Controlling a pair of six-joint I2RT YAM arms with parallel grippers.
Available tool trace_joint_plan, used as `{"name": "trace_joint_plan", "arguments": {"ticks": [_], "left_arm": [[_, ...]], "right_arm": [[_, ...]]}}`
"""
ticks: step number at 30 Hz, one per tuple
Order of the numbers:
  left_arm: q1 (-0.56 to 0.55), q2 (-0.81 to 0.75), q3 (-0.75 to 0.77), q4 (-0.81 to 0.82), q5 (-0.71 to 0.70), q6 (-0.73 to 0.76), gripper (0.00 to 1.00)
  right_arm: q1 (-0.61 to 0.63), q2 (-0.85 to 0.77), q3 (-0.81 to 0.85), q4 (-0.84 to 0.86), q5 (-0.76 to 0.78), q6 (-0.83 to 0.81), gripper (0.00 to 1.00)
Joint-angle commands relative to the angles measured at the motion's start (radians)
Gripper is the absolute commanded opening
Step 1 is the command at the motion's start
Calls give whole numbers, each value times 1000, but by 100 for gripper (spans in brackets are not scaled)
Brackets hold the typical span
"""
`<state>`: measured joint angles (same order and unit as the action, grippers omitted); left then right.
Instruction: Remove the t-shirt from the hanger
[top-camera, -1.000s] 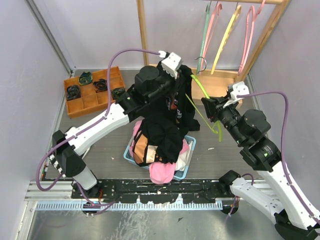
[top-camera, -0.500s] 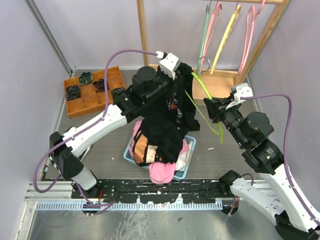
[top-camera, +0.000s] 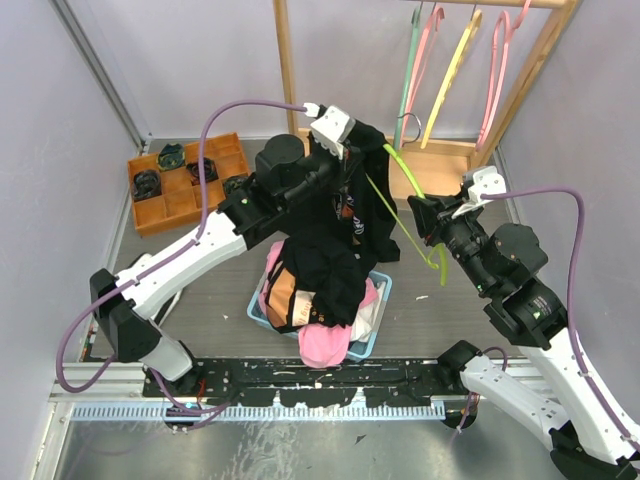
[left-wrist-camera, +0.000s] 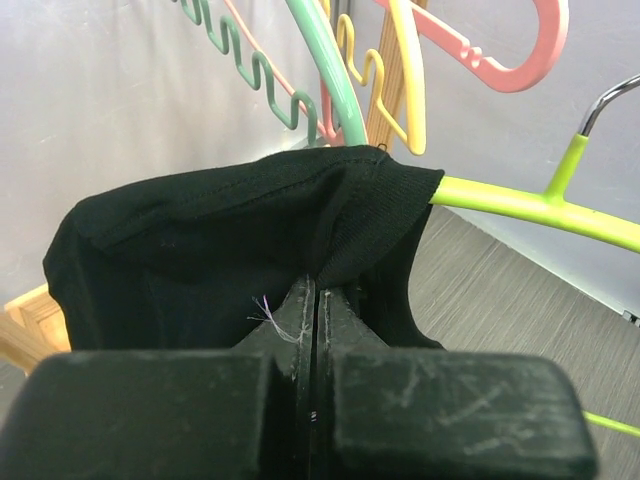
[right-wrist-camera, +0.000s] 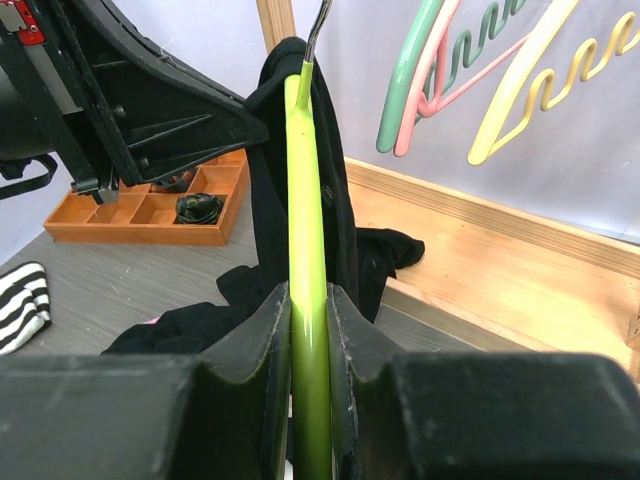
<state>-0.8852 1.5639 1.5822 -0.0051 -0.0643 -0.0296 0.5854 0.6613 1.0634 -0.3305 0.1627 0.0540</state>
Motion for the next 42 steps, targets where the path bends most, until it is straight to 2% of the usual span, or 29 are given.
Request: {"name": "trace_joint_plan", "arguments": {"ticks": [1, 8, 13, 21, 29, 37, 42], "left_arm": [[4, -1, 32, 8, -49, 8, 0], [41, 89, 189, -82, -181, 12, 0], [107, 173, 339, -166, -192, 5, 0], [157, 226, 434, -205, -174, 3, 0], [157, 149, 409, -182, 4, -31, 0], [156, -6, 387, -102, 215, -85, 0], [143, -97, 405, -93, 243, -101, 0]], "right_arm": [[-2, -21, 38, 110, 11, -8, 1], [-2, -55, 36, 88, -17, -16, 1], [-2, -136, 29, 47, -15, -16, 1], [-3, -271, 18, 2, 47, -24, 1], [-2, -284, 8, 0, 102, -37, 1], [-2, -273, -35, 31, 137, -25, 1], [-2, -253, -49, 46, 142, -13, 1]]}}
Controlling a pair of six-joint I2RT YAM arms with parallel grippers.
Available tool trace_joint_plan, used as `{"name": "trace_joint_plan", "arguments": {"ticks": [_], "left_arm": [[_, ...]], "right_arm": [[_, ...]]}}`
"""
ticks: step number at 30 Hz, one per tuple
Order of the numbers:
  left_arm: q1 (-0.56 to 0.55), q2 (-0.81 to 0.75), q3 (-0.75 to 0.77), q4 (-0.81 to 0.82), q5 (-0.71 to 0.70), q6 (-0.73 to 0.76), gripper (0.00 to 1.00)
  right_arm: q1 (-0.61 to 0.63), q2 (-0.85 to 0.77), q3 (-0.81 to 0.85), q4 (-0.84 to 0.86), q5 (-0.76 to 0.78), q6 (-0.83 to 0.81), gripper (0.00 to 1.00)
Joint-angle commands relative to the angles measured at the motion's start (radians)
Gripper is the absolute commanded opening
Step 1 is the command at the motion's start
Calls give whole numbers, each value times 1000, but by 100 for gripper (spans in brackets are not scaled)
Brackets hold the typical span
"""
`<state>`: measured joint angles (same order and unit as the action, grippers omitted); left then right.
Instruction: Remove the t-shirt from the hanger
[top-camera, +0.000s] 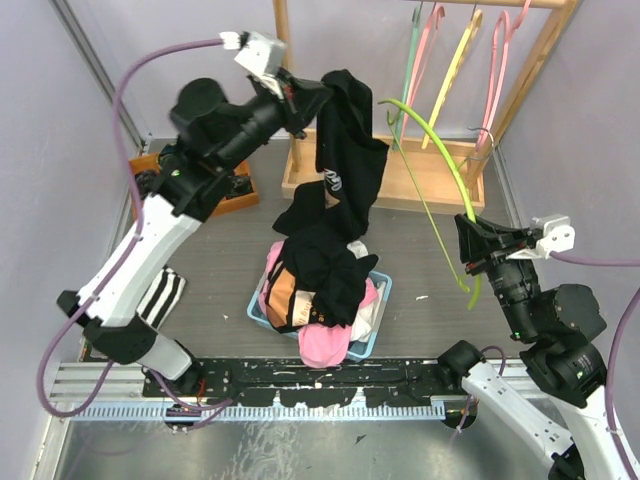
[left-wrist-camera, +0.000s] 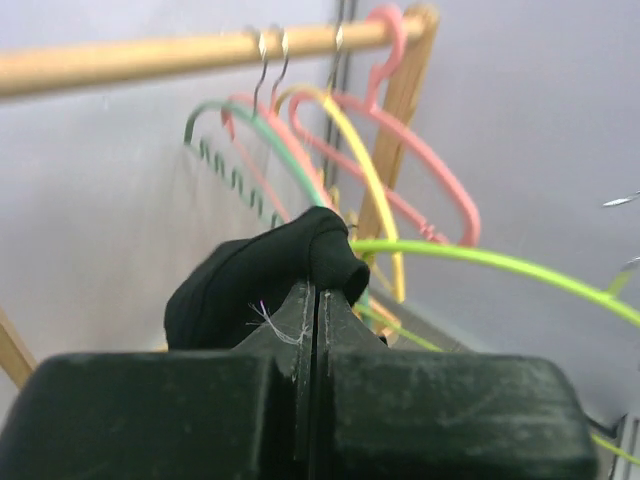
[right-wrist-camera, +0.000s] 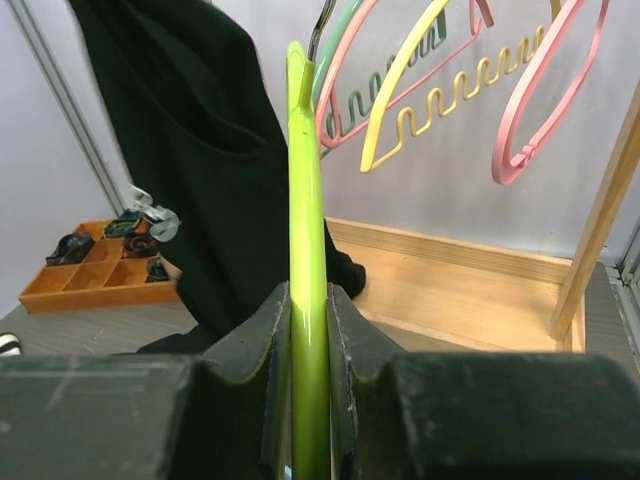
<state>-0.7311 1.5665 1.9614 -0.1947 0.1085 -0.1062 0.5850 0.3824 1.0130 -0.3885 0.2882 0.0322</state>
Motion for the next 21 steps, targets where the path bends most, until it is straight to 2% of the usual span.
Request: {"name": "trace_joint_plan", "arguments": {"ticks": [1, 10, 21], "left_arm": [[-13, -109, 31, 89, 69, -23, 0], [-19, -169, 48, 70, 94, -45, 0], [-21, -178, 128, 98, 169, -131, 0]], "right_arm": [[-2, 34, 1, 105, 5, 10, 1], [-2, 61, -8, 119, -57, 13, 1], [-2, 84, -23, 127, -60, 15, 1]]}}
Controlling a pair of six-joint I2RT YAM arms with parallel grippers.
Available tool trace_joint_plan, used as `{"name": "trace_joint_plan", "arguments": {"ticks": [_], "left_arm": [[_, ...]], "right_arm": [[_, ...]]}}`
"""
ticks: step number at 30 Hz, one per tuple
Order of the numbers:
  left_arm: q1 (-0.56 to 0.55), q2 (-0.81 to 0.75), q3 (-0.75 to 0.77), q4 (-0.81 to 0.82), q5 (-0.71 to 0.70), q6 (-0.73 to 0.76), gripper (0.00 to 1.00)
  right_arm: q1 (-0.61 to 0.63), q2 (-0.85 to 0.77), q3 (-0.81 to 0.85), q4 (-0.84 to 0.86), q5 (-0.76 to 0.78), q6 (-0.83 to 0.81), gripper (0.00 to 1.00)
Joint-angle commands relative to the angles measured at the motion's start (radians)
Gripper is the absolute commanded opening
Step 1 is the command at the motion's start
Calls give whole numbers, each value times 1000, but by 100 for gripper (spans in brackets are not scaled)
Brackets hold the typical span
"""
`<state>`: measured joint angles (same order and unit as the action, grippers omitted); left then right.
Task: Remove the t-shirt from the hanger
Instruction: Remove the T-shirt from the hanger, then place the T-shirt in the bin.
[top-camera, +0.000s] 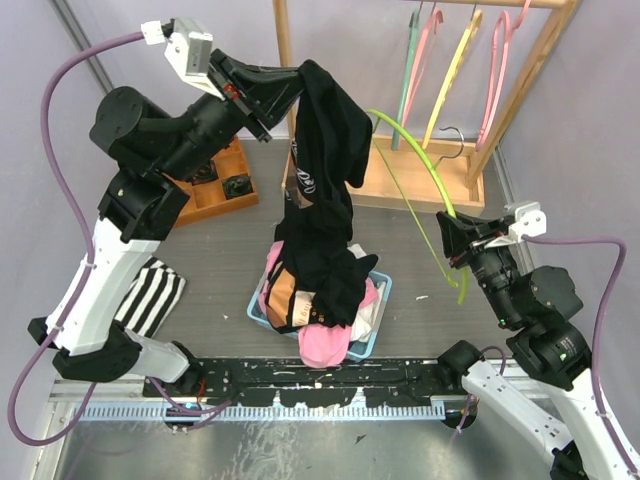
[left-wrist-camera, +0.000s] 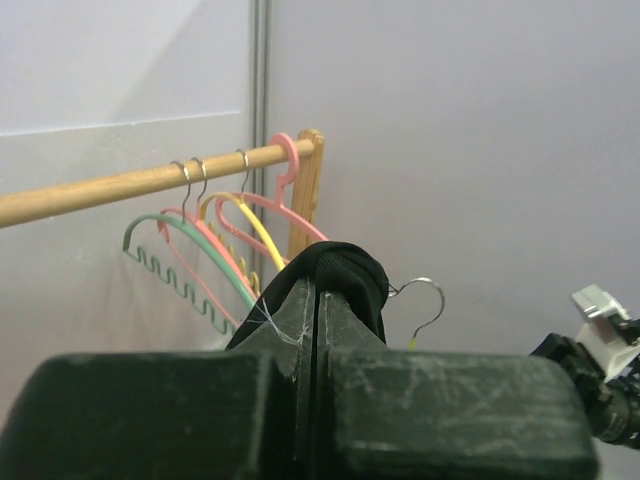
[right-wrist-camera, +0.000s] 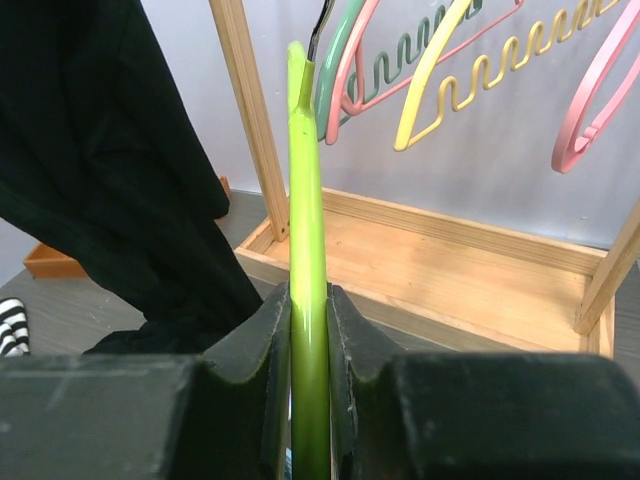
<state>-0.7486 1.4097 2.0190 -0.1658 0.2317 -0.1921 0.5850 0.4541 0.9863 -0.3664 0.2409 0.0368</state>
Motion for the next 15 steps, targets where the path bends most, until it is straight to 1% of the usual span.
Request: {"name": "trace_joint_plan", "arguments": {"ticks": [1, 11, 15], "left_arm": [[-4, -22, 75, 75, 48, -53, 0], [-4, -34, 123, 154, 71, -135, 0], [-4, -47, 106, 230, 74, -164, 0]], "right_arm": [[-2, 15, 2, 107, -12, 12, 1], [-2, 34, -22, 135, -12, 26, 1], [-2, 35, -29, 145, -13, 32, 1]]}}
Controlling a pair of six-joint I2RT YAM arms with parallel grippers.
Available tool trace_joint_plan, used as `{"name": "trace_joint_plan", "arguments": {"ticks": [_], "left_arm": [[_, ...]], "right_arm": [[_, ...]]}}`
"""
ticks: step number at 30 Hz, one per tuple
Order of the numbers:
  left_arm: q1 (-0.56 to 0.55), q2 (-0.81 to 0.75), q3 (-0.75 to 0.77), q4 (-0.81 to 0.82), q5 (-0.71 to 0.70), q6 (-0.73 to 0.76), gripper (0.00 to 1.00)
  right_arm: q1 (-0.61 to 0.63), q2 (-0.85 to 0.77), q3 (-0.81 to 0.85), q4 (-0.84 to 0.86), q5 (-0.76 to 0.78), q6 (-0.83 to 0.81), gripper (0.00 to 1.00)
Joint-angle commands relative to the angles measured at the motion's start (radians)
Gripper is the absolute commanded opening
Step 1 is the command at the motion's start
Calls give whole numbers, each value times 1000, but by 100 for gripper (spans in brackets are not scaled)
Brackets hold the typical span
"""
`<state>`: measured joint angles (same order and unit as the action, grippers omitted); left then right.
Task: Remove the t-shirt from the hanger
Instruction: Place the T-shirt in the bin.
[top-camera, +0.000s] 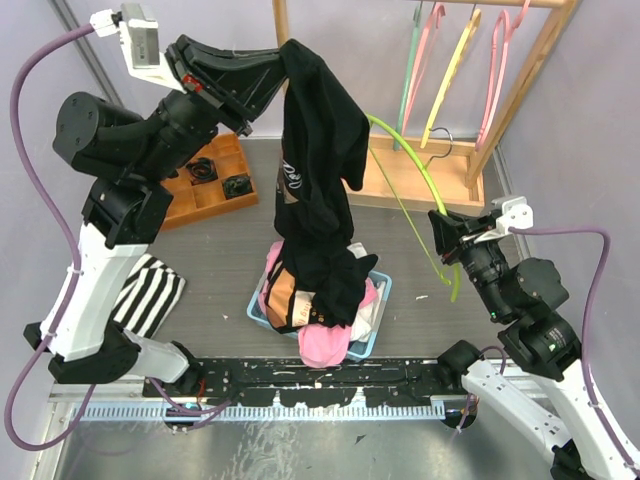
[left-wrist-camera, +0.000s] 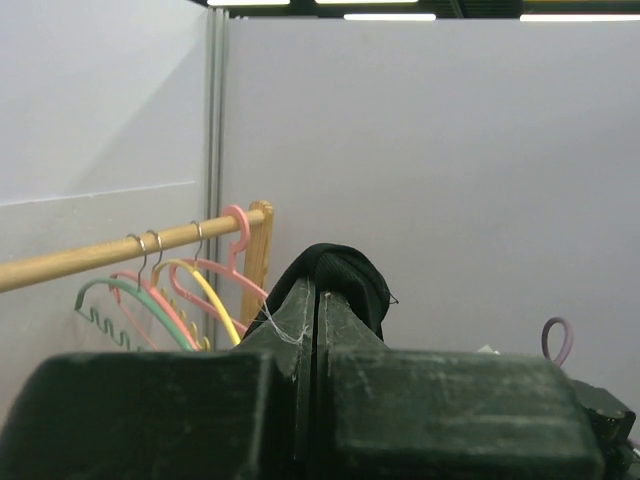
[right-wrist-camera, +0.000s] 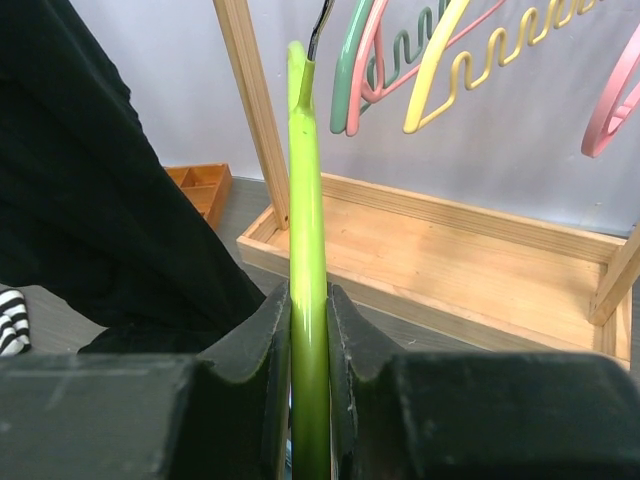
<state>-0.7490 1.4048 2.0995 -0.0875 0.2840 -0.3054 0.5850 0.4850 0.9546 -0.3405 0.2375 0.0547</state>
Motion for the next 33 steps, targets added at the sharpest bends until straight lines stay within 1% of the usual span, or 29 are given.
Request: {"name": "trace_joint_plan", "arguments": {"ticks": [1, 10, 14, 17, 19, 25, 29, 33], "left_arm": [[-4, -43, 25, 175, 22, -59, 0], [-4, -13, 98, 259, 34, -132, 0], [-4, 14, 157, 234, 32, -154, 0], [-4, 15, 153, 207, 27, -170, 0], [-4, -3, 100, 197, 23, -186, 0], [-16, -79, -120, 192, -19, -219, 0], [-40, -125, -252, 178, -45, -209, 0], [-79, -207, -386, 154, -94, -170, 0]], "right_arm": [[-2, 5, 3, 119, -10, 15, 1], [-2, 7, 0, 131, -10, 17, 1], [-2, 8, -3, 135, -9, 19, 1], [-2, 3, -8, 135, -10, 21, 1], [-2, 1, -11, 136, -10, 21, 1], [-3, -2, -21, 136, -10, 25, 1], [-2, 5, -22, 136, -9, 24, 1], [-2, 15, -27, 143, -9, 22, 1]]}}
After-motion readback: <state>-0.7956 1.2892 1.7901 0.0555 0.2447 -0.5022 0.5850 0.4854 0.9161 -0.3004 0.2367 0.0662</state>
